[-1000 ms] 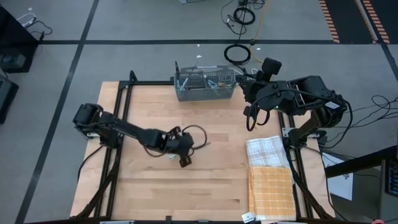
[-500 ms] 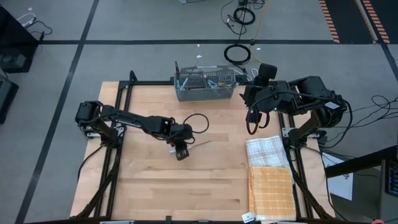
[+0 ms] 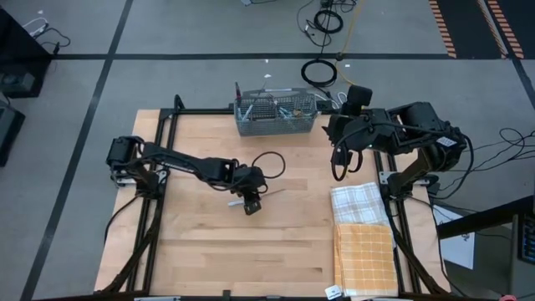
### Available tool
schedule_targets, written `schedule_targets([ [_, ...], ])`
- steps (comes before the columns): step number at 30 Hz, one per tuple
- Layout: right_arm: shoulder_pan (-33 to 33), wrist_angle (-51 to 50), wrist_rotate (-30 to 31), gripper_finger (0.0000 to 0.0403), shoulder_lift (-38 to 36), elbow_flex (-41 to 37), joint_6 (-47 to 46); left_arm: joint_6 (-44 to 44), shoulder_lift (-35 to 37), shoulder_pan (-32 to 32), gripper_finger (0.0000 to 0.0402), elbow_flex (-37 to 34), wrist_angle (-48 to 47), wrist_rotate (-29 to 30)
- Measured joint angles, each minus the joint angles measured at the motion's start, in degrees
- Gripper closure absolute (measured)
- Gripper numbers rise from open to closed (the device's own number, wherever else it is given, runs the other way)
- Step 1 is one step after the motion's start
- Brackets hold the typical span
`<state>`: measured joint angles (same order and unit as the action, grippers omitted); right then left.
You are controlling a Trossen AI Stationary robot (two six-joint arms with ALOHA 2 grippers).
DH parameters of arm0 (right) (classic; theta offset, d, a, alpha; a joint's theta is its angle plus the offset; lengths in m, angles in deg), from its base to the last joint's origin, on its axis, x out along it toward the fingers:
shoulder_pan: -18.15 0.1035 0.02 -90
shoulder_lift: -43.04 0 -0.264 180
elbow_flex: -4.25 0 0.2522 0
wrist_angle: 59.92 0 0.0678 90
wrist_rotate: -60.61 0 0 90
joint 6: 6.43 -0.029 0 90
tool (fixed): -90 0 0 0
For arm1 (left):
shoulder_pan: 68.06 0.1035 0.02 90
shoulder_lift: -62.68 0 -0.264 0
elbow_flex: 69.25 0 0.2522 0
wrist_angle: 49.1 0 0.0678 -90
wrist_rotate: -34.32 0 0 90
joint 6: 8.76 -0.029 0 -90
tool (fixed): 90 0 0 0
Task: Sort silverware
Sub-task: Put the table knife into the silverware rack
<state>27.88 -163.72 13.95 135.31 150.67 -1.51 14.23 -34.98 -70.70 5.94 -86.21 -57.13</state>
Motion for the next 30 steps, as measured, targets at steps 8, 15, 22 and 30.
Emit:
schedule_targets([
  [8,0.0,0.02,-0.07,0.0227,0.0,-0.02,0.66,-1.3,-4.2,0.0,0.0214,-0.02,3.64,-0.67],
  [15,0.0,0.02,-0.22,0.0227,0.0,-0.02,0.65,-3.35,-8.75,0.11,0.0214,-0.02,7.75,2.54],
  [22,0.0,-0.01,-0.49,0.0227,0.0,-0.02,0.38,-3.89,-14.51,0.0,0.0226,0.23,12.13,5.51],
  [30,0.0,0.02,-1.75,0.0227,0.0,-0.02,-1.12,-3.88,-16.27,0.4,0.0391,0.38,13.42,6.16],
])
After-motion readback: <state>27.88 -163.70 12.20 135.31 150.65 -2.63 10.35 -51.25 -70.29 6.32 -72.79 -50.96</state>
